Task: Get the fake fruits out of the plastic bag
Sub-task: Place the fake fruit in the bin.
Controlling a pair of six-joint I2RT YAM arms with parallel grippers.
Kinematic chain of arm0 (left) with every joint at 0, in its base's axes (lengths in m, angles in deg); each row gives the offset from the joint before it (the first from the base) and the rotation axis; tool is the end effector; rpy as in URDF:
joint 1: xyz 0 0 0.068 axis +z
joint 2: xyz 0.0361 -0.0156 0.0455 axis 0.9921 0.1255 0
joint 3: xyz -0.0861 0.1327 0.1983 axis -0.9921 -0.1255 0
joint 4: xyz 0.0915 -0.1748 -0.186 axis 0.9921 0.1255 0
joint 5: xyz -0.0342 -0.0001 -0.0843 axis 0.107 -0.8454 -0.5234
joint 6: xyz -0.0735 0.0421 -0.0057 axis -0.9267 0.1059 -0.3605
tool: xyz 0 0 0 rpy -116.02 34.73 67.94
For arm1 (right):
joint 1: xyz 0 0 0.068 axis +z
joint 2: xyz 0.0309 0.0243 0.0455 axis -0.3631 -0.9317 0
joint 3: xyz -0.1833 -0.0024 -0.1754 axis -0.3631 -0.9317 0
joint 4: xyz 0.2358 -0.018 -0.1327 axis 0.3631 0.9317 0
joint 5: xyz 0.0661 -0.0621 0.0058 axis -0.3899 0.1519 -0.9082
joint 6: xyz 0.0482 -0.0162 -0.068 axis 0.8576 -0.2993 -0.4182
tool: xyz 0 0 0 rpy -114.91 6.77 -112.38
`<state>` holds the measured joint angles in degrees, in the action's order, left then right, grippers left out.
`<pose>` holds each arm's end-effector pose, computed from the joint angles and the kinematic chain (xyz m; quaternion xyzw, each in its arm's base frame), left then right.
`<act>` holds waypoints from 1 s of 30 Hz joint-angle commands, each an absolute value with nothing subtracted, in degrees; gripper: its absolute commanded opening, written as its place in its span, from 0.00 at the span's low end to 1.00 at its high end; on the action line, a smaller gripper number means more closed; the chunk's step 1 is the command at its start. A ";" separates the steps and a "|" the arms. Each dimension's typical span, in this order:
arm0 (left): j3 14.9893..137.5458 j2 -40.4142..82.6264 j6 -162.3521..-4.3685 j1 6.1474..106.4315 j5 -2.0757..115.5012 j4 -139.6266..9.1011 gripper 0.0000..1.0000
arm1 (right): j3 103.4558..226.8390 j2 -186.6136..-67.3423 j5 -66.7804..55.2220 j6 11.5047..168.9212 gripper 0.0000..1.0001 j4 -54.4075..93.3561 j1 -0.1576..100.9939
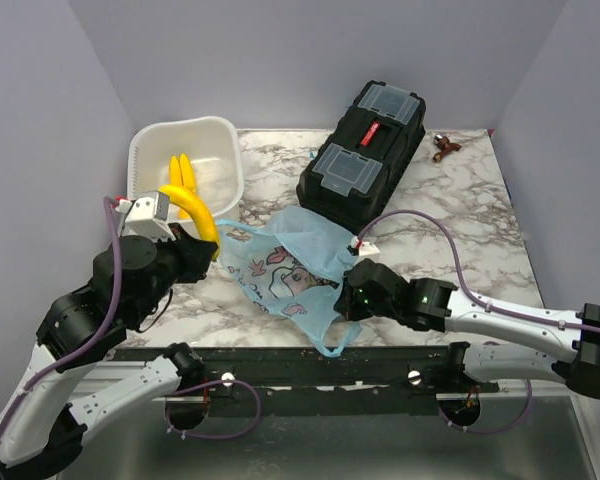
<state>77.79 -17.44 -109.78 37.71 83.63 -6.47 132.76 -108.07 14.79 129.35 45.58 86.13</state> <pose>0.1081 -0.0747 0.4120 -0.0431 0.8118 -0.2767 0.5123 0.1297 0.2368 0.1985 -0.1091 0.9146 0.2497 0.2988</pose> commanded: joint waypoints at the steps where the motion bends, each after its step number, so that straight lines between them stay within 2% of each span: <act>1: 75.26 -18.50 -101.98 39.15 103.10 -13.24 0.00 | 134.82 -109.05 16.93 127.61 0.02 47.23 86.50; 5: 74.20 -14.93 -96.54 44.97 100.79 -22.20 0.00 | 134.83 -109.76 16.46 127.51 0.02 46.39 86.42; 10: 75.81 -7.34 -99.10 55.91 94.24 -23.04 0.00 | 134.61 -110.32 15.91 128.28 0.02 45.75 86.50; 19: 76.53 3.14 -109.07 75.82 68.20 -29.22 0.00 | 134.33 -110.67 16.06 127.37 0.02 45.86 86.46; 26: 84.83 21.35 -107.97 87.38 50.21 -25.99 0.00 | 133.71 -110.35 16.13 127.56 0.02 45.43 86.50; 30: 97.50 37.48 -100.21 88.59 43.81 -17.65 0.00 | 132.90 -109.97 15.95 127.36 0.02 44.81 86.46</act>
<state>86.31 24.33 -106.98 87.37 55.87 -25.73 133.28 -110.32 14.92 128.30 45.49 86.13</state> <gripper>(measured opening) 0.118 0.023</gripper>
